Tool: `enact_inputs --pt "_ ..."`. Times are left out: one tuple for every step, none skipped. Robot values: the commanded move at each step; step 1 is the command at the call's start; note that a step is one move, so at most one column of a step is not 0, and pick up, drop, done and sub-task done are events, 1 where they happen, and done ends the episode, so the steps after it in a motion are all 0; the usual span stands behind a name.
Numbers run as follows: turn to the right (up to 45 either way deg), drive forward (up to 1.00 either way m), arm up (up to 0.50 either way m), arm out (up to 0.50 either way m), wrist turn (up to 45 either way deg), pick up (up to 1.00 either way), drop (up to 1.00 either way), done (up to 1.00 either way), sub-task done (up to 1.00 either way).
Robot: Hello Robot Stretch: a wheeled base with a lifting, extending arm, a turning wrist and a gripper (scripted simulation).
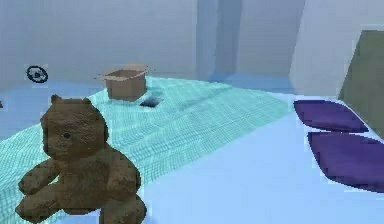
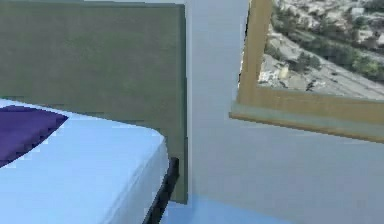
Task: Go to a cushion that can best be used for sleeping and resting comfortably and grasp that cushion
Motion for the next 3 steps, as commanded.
enact_inputs --pt "45.0 0.00 0.00 0.00 0.0 0.00 0.00 0.00 0.00" --pt "45.0 0.00 0.00 0.00 0.0 0.00 0.00 0.00 0.00" --pt "9.0 0.00 0.00 0.00 0.0 0.00 0.00 0.00 0.00"
